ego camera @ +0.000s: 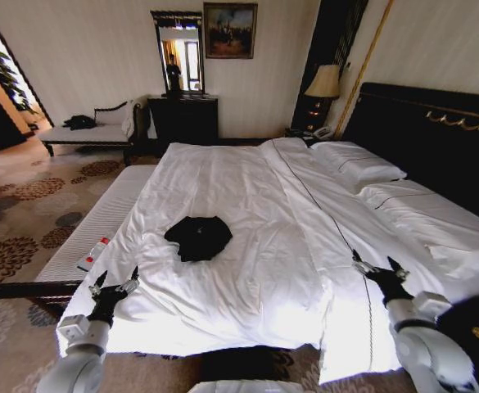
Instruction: Fold the clothes on the bed.
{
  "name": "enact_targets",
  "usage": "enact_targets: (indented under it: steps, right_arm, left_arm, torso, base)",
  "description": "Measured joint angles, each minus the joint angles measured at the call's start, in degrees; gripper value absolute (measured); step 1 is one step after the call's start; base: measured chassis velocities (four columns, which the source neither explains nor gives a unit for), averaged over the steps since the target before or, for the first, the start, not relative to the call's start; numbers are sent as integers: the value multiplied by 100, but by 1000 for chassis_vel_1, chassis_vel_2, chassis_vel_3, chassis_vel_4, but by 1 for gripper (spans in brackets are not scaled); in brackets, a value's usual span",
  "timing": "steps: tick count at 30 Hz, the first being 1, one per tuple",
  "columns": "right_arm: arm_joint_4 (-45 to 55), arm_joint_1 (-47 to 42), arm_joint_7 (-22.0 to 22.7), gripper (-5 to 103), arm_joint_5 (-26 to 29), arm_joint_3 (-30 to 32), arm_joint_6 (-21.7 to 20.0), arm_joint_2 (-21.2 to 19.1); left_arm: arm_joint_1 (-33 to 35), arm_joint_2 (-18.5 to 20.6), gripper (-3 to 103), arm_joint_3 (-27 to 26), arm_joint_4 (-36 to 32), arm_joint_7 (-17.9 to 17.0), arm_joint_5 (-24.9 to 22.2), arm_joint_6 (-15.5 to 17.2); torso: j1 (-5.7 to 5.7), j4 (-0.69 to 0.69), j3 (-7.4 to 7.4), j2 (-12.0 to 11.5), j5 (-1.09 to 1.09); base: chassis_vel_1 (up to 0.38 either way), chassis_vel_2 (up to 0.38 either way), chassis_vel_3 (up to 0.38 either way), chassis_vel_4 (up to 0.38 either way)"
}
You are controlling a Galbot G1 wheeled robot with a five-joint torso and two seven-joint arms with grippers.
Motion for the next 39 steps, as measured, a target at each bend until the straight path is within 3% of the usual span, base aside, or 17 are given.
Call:
enact_targets:
  steps: [4, 5, 7, 9, 10, 12, 14, 18, 26, 28, 30, 39]
  right_arm:
    - [45, 80, 39, 100, 727, -56, -320, -458]
    - [121, 172, 55, 100, 1386, -98, -612, -737]
    - [147, 225, 66, 100, 1646, -124, -713, -831]
    - [215, 542, 138, 100, 2742, -275, -1160, -1139]
    - [215, 542, 138, 100, 2742, -275, -1160, -1139]
    - [203, 896, 235, 100, 3628, -496, -1462, -1330]
    - [127, 1160, 270, 100, 4118, -675, -1742, -1436]
    - [-135, 1700, 307, 100, 4588, -1181, -2052, -1587]
    - [-454, 2487, 492, 100, 5073, -1899, -2237, -1618]
    - [-643, 2817, 546, 100, 5353, -2159, -2512, -1621]
    - [-693, 2896, 550, 100, 5393, -2222, -2574, -1621]
    - [-1683, 4178, 726, 100, 5429, -3565, -2678, -1380]
  left_arm:
    - [6, -14, 99, 17, -2, 0, 33, -1]
    - [-1, -15, 99, 53, -2, -2, 70, 4]
    - [-8, -15, 99, 66, -2, -5, 82, 9]
    - [-47, -19, 99, 131, -4, -29, 134, 44]
    - [-47, -19, 99, 131, -4, -29, 134, 44]
    - [-60, -28, 99, 168, -30, -50, 180, 72]
    - [-47, -35, 99, 175, -53, -57, 200, 82]
    - [17, -60, 99, 136, -62, -63, 245, 86]
    - [148, -93, 99, 87, -75, -61, 275, 70]
    - [130, -101, 99, 144, -85, -87, 267, 95]
    - [121, -101, 99, 159, -89, -100, 258, 112]
    - [122, -61, 99, 214, -142, -137, 303, 156]
  torso:
    - [0, 0, 0, 0, 0]
    - [0, 0, 0, 0, 0]
    - [0, 0, 0, 0, 0]
    - [0, 0, 0, 0, -1]
    - [0, 0, 0, 0, -1]
    - [0, 0, 0, 0, -2]
    - [0, 0, 0, 0, -1]
    - [0, 0, 0, 0, 0]
    - [0, 0, 0, 0, -1]
    - [0, 0, 0, 0, -1]
    - [0, 0, 0, 0, -1]
    - [1, 0, 0, 0, 0]
  base:
    - [0, 0, 0, 0]
    - [0, 0, 0, 0]
    - [0, 0, 0, 0]
    - [0, 0, 0, 0]
    - [0, 0, 0, 0]
    - [0, 0, 0, 0]
    - [0, 0, 0, 0]
    - [0, 0, 0, 0]
    - [0, 0, 0, 0]
    - [0, 0, 0, 0]
    - [0, 0, 0, 0]
    - [0, 0, 0, 0]
